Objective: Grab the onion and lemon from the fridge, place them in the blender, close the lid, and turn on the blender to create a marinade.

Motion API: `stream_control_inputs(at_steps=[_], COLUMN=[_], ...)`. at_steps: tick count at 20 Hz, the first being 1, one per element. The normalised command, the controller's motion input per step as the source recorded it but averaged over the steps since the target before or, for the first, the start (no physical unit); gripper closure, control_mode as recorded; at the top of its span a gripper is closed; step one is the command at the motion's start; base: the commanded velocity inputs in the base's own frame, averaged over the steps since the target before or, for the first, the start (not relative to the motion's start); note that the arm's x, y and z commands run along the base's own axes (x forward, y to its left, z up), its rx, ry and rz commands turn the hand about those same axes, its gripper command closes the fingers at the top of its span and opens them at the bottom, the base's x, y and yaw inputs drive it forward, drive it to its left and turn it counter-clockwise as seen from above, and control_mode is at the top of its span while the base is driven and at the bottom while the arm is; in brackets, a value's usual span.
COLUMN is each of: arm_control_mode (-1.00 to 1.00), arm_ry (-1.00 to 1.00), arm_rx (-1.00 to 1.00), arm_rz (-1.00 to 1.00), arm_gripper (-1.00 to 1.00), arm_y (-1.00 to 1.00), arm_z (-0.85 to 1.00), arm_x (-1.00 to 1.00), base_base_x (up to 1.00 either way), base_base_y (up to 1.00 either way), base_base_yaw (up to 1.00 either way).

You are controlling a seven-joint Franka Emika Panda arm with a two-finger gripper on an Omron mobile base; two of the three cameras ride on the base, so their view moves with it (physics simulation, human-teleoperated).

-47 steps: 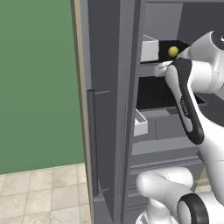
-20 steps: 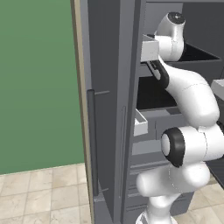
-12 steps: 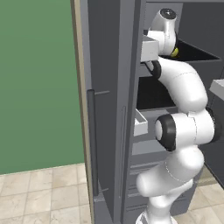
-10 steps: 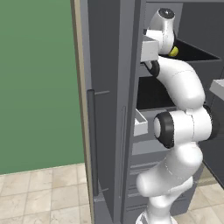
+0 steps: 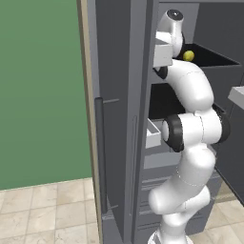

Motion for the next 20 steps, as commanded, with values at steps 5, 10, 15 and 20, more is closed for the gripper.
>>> stream_control_inputs(at_steps=[5,10,15,20], arm_control_mode=[-1.00,-1.00,-1.00,-1.00], arm_ry=[0.00,0.00,-0.01,-0.06], arm_rx=[0.00,0.00,0.00,0.00], arm_rz=[0.00,0.00,0.00,0.00], arm_gripper=[-1.00,1.00,1.00,1.00], arm_y=[0.00,0.00,0.00,-0.02], arm_z=[-0.11,-0.26,-0.16,0.00], arm_x=[0.25,0.01,0.00,-0.21], base_base_x=[0.00,0.00,0.00,0.00], base_base_y=[0.00,0.00,0.00,0.00], base_base_yaw=[0.00,0.00,0.00,0.00])
